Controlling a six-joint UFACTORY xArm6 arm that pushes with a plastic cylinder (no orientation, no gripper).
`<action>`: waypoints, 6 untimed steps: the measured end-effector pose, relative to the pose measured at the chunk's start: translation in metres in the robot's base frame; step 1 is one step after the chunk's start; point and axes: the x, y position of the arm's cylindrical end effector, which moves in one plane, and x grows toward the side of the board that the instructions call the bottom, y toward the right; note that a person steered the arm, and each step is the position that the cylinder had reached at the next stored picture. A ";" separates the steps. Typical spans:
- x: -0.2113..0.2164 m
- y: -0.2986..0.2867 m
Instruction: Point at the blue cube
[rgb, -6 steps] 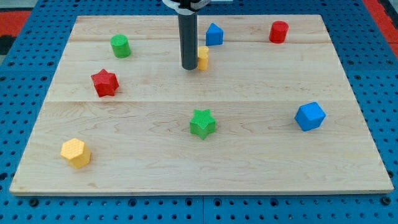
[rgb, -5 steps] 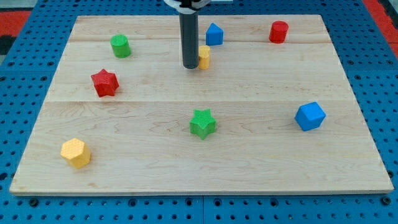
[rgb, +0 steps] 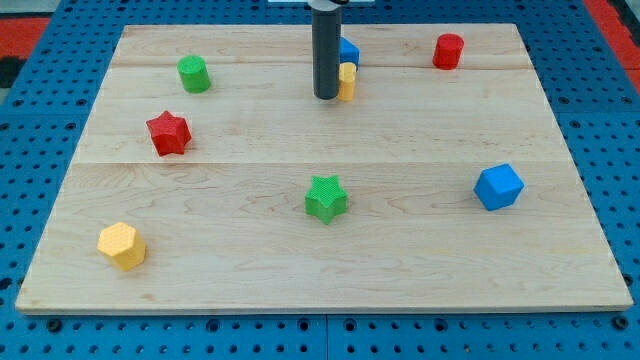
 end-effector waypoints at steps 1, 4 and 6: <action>0.026 0.000; 0.049 0.044; 0.066 0.050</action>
